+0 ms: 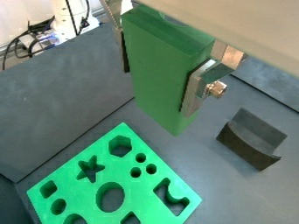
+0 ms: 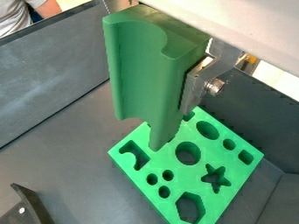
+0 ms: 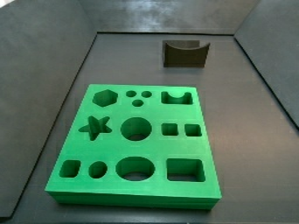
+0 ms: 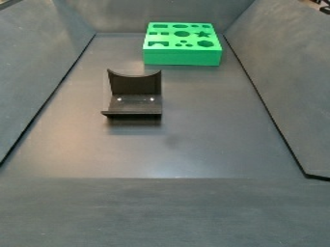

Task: Insert the arch object.

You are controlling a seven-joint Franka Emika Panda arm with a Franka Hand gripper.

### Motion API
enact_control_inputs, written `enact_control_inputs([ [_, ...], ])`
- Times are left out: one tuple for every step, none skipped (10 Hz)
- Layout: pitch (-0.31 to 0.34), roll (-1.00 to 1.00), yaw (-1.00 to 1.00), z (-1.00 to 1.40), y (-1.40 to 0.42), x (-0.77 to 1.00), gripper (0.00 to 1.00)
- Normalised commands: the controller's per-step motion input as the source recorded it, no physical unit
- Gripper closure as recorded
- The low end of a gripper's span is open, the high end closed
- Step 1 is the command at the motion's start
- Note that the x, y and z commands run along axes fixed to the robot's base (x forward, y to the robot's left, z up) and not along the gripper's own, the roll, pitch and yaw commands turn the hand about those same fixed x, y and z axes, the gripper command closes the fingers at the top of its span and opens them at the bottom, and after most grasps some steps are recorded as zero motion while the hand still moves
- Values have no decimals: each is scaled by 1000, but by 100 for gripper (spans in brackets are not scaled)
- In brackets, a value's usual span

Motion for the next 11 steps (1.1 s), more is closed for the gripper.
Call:
enact_control_inputs([
  [0,0,-263,-1000,-191,757,100],
  [0,0,-257,-1000,-191,760,100],
  [0,0,-254,-1000,-189,760,100],
  [0,0,-229,-1000,-171,794,100],
  [0,0,-217,-1000,-146,823,100],
  [0,0,-191,-1000,-71,749,100],
  [0,0,-17,-1000,0,646,100],
  [-17,0,129,-1000,251,317,100],
  [-121,-27,363,-1000,314,134,100],
  [-133,-31,217,-977,157,137,100],
  [-111,0,0,-1000,3,149,100],
])
